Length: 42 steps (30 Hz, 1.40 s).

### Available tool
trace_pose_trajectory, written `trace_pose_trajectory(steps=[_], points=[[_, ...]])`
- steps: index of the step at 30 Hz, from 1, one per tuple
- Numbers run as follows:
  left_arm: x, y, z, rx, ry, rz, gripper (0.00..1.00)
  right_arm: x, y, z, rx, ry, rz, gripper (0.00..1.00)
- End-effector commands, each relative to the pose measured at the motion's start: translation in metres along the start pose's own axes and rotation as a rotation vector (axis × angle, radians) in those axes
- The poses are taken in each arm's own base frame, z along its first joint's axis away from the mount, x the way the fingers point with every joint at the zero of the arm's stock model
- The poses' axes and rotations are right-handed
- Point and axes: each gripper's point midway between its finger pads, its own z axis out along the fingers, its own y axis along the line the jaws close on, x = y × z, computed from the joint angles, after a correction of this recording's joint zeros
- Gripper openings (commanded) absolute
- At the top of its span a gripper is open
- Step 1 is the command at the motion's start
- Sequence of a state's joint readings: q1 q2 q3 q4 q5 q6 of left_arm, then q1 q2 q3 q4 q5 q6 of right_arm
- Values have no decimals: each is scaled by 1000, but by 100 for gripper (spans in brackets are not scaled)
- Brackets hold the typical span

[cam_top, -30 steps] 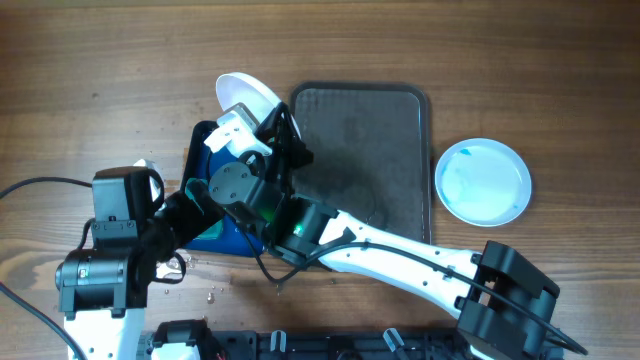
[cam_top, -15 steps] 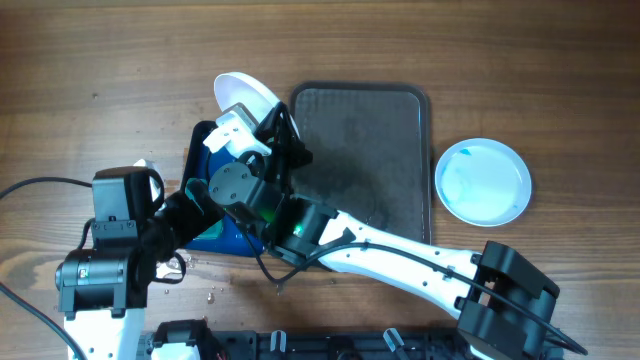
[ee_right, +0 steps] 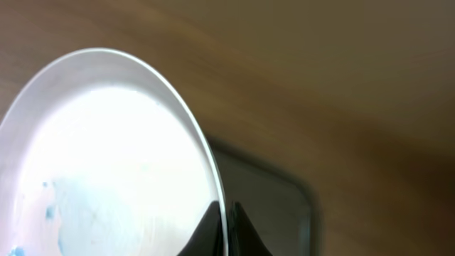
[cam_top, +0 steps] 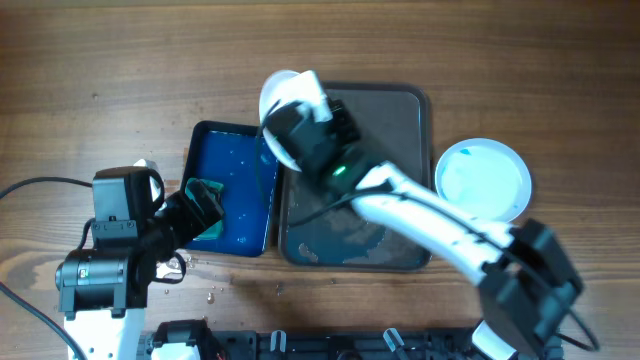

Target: Clean dirty plates on tray and stack at the side

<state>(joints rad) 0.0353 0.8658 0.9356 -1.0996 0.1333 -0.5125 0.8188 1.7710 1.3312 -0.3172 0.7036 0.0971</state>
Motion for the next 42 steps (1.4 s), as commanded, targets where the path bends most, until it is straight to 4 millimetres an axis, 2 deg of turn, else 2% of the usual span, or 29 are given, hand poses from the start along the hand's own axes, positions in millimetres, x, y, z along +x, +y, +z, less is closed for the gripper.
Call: trace_pose_trajectory(steps=[1,3,5,6,8,9,11,12,13,15,16,17,18,19,20,21,23,24,25,27,29,30,32,34,36,41,42], points=[[-3,-3,-3,17,-6,8,100,-45,-21,-50,-490,-17,360,4],[-3,-4,-3,17,-6,8,100,-49,-68,-70,-553,-20,432,4],[-3,-4,-3,17,-6,8,100,-26,-131,-70,-456,37,525,4],[-3,-3,-3,17,-6,8,100,4,-170,-66,-362,122,585,4],[-3,-3,-3,17,-6,8,100,69,-218,-61,-223,321,692,5],[-3,-3,-3,17,-6,8,100,109,-236,-61,-160,439,747,4],[-3,-4,-3,17,-6,8,100,194,-261,-59,-45,645,892,4],[-3,-3,-3,17,-6,8,100,213,-265,-58,-22,677,927,4],[-3,-3,-3,17,-6,8,100,247,-270,-55,21,723,993,4],[-3,-3,-3,17,-6,8,100,289,-274,-49,75,748,1100,4],[-3,-3,-3,17,-6,8,100,296,-273,-46,62,740,1127,5],[-3,-4,-3,17,-6,8,100,301,-266,-39,5,714,1190,13],[-3,-4,-3,17,-6,8,100,299,-269,-35,-2,691,1200,38],[-3,-3,-3,17,-6,8,100,296,-273,-33,7,671,1212,48],[-3,-3,-3,17,-6,8,100,289,-275,-33,-2,651,1223,49],[-3,-3,-3,17,-6,8,100,268,-275,-36,-73,605,1222,51],[-3,-3,-3,17,-6,8,100,212,-270,-54,-252,469,1167,53],[-3,-3,-3,17,-6,8,100,193,-267,-63,-301,427,1139,54],[-3,-3,-3,17,-6,8,100,160,-256,-80,-399,341,1062,54],[-3,-3,-3,17,-6,8,100,113,-221,-119,-559,208,901,56],[-3,-3,-3,17,-6,8,100,91,-190,-155,-645,143,792,66],[-3,-3,-3,17,-6,8,100,85,-179,-169,-677,124,762,99],[-3,-3,-3,17,-6,8,100,80,-158,-195,-737,112,732,100],[-3,-3,-3,17,-6,8,100,81,-148,-213,-763,172,864,100],[-3,-3,-3,17,-6,8,100,80,-148,-218,-756,244,1078,100],[-3,-3,-3,17,-6,8,100,79,-143,-221,-775,291,1151,100],[-3,-3,-3,17,-6,7,100,78,-140,-224,-779,321,1218,100]])
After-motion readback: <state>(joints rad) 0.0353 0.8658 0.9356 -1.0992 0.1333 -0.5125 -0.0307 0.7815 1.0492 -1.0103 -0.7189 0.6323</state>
